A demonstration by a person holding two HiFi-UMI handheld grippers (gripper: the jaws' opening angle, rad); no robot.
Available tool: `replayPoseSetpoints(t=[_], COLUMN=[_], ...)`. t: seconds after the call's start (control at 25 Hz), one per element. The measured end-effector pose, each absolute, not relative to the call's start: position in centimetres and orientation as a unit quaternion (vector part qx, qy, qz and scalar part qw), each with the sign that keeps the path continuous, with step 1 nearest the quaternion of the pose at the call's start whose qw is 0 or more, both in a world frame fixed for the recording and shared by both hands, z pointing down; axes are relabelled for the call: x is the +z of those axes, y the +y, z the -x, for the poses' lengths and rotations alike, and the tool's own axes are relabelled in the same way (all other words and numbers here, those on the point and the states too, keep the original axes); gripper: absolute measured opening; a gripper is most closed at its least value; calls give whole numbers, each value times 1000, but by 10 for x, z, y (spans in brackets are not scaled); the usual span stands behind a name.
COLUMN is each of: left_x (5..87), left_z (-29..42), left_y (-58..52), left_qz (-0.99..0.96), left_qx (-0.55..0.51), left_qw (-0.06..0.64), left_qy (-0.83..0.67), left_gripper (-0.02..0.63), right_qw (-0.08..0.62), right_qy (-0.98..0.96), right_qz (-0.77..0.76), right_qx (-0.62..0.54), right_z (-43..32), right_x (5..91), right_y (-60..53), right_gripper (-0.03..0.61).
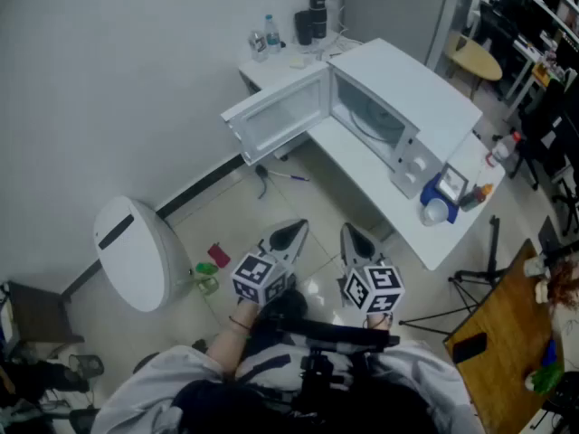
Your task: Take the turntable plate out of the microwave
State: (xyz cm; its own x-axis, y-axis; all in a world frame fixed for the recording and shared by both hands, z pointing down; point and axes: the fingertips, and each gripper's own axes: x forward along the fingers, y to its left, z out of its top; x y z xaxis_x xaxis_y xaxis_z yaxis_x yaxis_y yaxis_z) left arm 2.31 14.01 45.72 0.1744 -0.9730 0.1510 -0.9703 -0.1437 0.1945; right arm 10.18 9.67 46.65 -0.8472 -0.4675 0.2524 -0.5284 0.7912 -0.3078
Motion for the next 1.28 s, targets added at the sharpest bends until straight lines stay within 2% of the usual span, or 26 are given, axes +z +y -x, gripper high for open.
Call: replayPoseSetpoints(t=[0.44,0.96,1.28], left_x=[465,486,492], left_z=[83,91,102], left_y=[65,2,-36], left_qz=[-802,-829,-829], left_qx=[2,-45,-57], left_qw=[155,218,241], left_qy=[-577,-513,-502], left_gripper=[8,8,7], right_qw=[76,92,94], right_qy=[-913,-874,-859], right_qz=[-343,-429,-458], right_qx=[207,208,208], right_z=[-7,-23,-16], right_x=[474,482,497], right_y=[34,3,-55], right_gripper=[8,8,8])
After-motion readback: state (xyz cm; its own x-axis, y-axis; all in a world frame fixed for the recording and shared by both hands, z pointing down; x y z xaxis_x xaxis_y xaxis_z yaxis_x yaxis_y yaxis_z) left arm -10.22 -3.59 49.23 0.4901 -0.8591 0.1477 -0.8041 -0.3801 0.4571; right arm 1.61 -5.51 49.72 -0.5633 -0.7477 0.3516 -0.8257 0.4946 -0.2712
